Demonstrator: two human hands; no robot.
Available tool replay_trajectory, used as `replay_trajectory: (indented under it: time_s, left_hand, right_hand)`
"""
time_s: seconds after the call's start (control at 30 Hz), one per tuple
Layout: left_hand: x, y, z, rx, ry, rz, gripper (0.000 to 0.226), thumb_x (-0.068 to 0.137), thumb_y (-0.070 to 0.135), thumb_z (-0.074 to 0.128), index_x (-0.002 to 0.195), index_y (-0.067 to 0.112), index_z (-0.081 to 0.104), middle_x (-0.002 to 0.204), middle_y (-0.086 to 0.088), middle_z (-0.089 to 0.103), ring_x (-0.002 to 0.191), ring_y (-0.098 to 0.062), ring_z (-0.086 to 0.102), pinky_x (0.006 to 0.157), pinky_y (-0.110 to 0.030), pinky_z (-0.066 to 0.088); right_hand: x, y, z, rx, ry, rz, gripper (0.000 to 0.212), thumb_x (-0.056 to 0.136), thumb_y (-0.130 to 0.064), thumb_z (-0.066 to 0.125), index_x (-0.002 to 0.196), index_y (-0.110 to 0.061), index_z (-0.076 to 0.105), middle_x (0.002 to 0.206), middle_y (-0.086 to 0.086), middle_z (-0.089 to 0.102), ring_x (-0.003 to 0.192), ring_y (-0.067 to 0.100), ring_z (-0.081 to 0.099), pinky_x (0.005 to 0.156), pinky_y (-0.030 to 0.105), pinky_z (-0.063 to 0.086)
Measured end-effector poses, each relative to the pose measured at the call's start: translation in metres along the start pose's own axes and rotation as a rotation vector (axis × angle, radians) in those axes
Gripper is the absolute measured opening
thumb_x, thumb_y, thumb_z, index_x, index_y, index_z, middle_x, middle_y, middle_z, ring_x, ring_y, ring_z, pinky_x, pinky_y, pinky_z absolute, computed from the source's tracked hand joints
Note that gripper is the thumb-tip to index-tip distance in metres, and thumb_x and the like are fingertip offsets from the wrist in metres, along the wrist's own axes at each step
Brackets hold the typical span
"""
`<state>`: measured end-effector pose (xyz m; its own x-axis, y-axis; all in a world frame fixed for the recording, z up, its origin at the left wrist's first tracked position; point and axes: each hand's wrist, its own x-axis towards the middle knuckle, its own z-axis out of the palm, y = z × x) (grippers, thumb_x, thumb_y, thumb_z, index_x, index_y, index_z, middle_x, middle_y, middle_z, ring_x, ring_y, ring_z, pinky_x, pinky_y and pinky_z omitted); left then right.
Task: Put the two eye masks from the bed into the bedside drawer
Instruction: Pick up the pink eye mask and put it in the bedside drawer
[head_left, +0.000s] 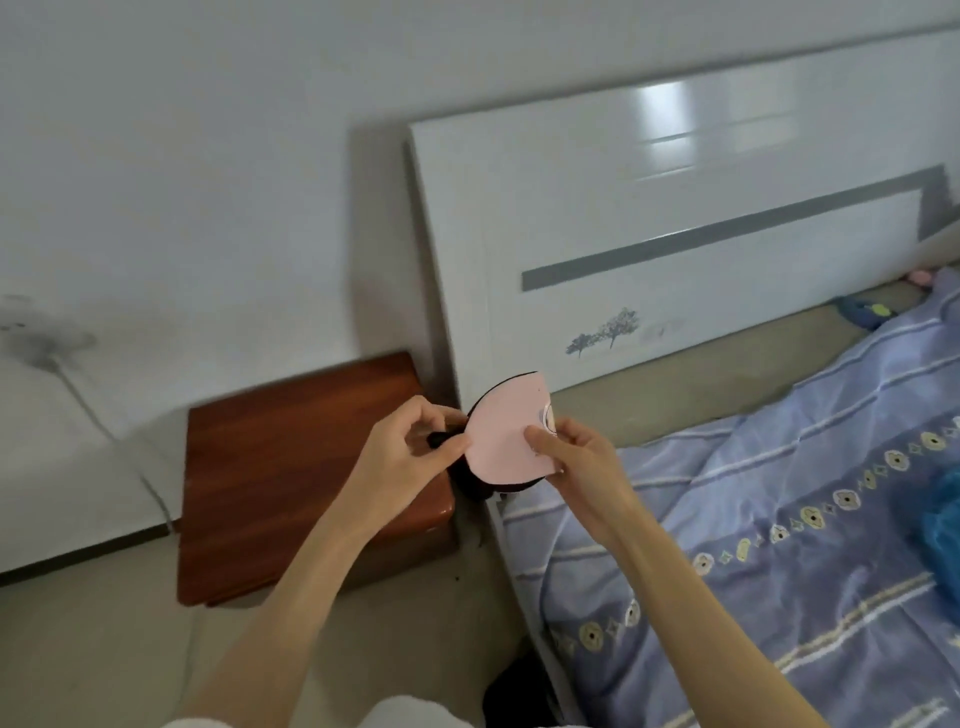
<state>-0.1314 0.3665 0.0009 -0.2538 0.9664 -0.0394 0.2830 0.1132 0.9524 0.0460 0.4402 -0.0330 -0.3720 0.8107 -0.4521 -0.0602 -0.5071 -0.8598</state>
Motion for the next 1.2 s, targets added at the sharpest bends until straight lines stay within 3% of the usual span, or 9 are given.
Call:
replay_trajectory:
  time_s: [0.1,0.3,0.4,0.53,0.63,0.7,0.87,1.07,1.2]
  left_hand:
    - [-0.028,-0.011,-0.048,-0.013,0.045,-0.01,0.029,0.075,0.01,0.07,0.067,0.019,0.043,0.082,0.002,0.067,0.074,0.004,0.062,0.069,-0.008,0.047]
    - [-0.088,-0.045,-0.149,0.05,0.017,-0.168,0.028,0.074,0.029,0.071,0.094,0.041,0.055,0.08,0.009,0.069,0.083,0.001,0.063,0.076,-0.016,0.042]
    - [-0.117,-0.054,-0.196,0.042,0.028,-0.157,0.009,0.079,0.027,0.066,0.081,0.036,0.066,0.068,0.012,0.071,0.073,0.0,0.064,0.072,-0.016,0.042]
    - [-0.142,-0.053,-0.239,0.071,0.078,-0.114,0.014,0.08,0.025,0.065,0.068,0.033,0.066,0.058,0.009,0.068,0.061,-0.003,0.061,0.065,-0.012,0.044]
    - [-0.155,-0.051,-0.252,0.094,0.235,-0.071,0.012,0.081,0.02,0.064,0.071,0.026,0.064,0.06,0.005,0.067,0.065,-0.007,0.063,0.073,-0.025,0.048]
    - [-0.163,-0.048,-0.254,0.076,0.31,-0.031,0.014,0.081,0.015,0.064,0.073,0.027,0.063,0.068,0.004,0.067,0.067,-0.006,0.065,0.073,-0.026,0.049]
    - [-0.17,-0.044,-0.254,0.081,0.067,-0.117,0.029,0.08,0.008,0.066,0.095,0.029,0.053,0.083,-0.011,0.053,0.079,-0.019,0.054,0.076,-0.026,0.045]
    - [-0.162,-0.033,-0.231,0.129,0.398,-0.182,0.004,0.084,0.019,0.062,0.083,0.021,0.065,0.086,-0.001,0.068,0.083,-0.016,0.064,0.081,-0.03,0.047]
    - [-0.161,-0.036,-0.223,-0.079,0.356,-0.34,0.009,0.08,0.022,0.065,0.073,0.025,0.069,0.09,0.0,0.069,0.08,-0.011,0.067,0.069,-0.019,0.051]
  right_hand:
    - [-0.011,0.009,0.049,0.002,-0.063,0.008,0.005,0.083,-0.007,0.061,0.085,-0.011,0.063,0.082,0.003,0.066,0.072,0.013,0.063,0.054,0.018,0.049]
    - [-0.041,0.035,0.128,0.132,-0.053,0.061,0.029,0.085,-0.006,0.056,0.114,0.0,0.057,0.104,0.011,0.066,0.089,0.022,0.061,0.073,0.029,0.051]
    - [-0.053,0.044,0.156,0.162,-0.064,0.089,0.024,0.086,-0.007,0.056,0.11,-0.007,0.057,0.112,0.012,0.064,0.098,0.025,0.06,0.073,0.03,0.056]
    - [-0.064,0.048,0.181,0.187,-0.093,0.122,0.027,0.085,-0.007,0.057,0.112,-0.012,0.057,0.109,0.009,0.065,0.102,0.027,0.06,0.065,0.028,0.06]
    - [-0.069,0.049,0.195,0.186,-0.127,0.146,0.019,0.084,-0.006,0.057,0.102,-0.014,0.061,0.106,0.009,0.066,0.099,0.026,0.061,0.066,0.029,0.059]
    - [-0.071,0.049,0.203,0.184,-0.161,0.169,0.02,0.083,-0.008,0.059,0.102,-0.013,0.06,0.108,0.01,0.065,0.1,0.027,0.061,0.066,0.029,0.059]
    - [-0.071,0.036,0.201,0.165,-0.227,0.185,0.031,0.084,-0.009,0.057,0.115,-0.007,0.056,0.116,0.013,0.062,0.104,0.029,0.059,0.066,0.029,0.059]
    - [-0.076,0.025,0.183,0.121,-0.262,0.125,0.016,0.086,-0.008,0.056,0.101,-0.009,0.062,0.103,0.011,0.066,0.096,0.025,0.061,0.061,0.025,0.059]
    - [-0.079,0.025,0.166,0.116,-0.237,0.103,0.022,0.085,-0.008,0.058,0.106,-0.011,0.061,0.11,0.01,0.064,0.103,0.026,0.059,0.061,0.025,0.059]
